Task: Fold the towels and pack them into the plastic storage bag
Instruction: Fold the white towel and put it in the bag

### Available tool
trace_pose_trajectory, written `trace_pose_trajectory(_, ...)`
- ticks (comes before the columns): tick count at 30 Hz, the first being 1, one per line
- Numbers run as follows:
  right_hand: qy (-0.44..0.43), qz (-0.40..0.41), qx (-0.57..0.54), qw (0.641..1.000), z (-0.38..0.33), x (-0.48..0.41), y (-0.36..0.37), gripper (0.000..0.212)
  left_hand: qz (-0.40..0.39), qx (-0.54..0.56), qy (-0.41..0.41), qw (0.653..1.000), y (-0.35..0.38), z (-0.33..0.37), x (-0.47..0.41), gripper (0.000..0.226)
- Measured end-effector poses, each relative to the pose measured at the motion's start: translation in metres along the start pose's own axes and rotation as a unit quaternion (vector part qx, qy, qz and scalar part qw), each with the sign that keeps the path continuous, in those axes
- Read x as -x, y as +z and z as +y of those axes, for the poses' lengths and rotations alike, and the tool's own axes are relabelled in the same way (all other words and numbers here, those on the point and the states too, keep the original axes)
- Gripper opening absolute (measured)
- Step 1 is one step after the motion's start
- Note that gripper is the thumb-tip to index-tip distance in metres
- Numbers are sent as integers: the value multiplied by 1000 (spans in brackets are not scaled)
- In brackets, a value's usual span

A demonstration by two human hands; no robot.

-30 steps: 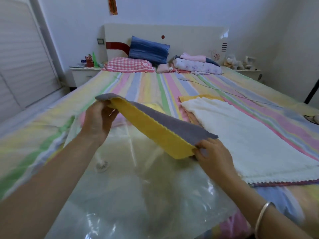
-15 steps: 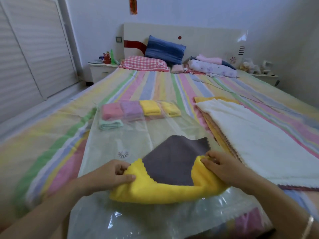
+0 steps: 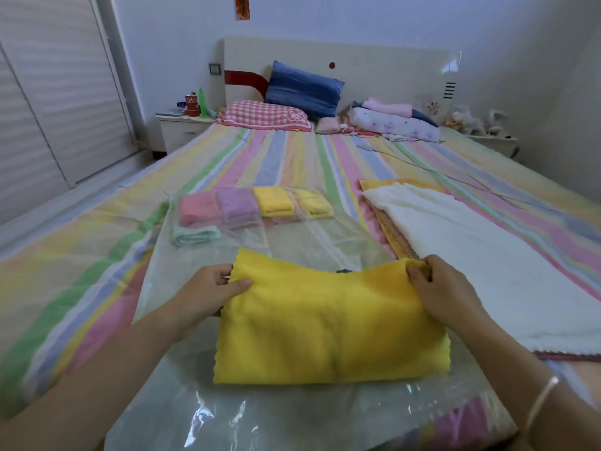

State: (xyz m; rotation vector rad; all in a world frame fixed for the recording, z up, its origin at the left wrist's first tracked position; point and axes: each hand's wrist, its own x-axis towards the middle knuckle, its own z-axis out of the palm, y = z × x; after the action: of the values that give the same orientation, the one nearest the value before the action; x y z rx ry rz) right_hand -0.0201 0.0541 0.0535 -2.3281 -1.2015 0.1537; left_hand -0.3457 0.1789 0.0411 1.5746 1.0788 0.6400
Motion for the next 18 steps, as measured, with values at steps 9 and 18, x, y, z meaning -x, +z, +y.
trace_pose_trajectory(9,10,-57,16,998,6,-47,55,20,-53,240,-197,949,9,-16,-25,35)
trace_pose_trajectory(18,91,-143,-97,981,19,-53,68,42,-54,-105,-45,992,56,-14,-62,24)
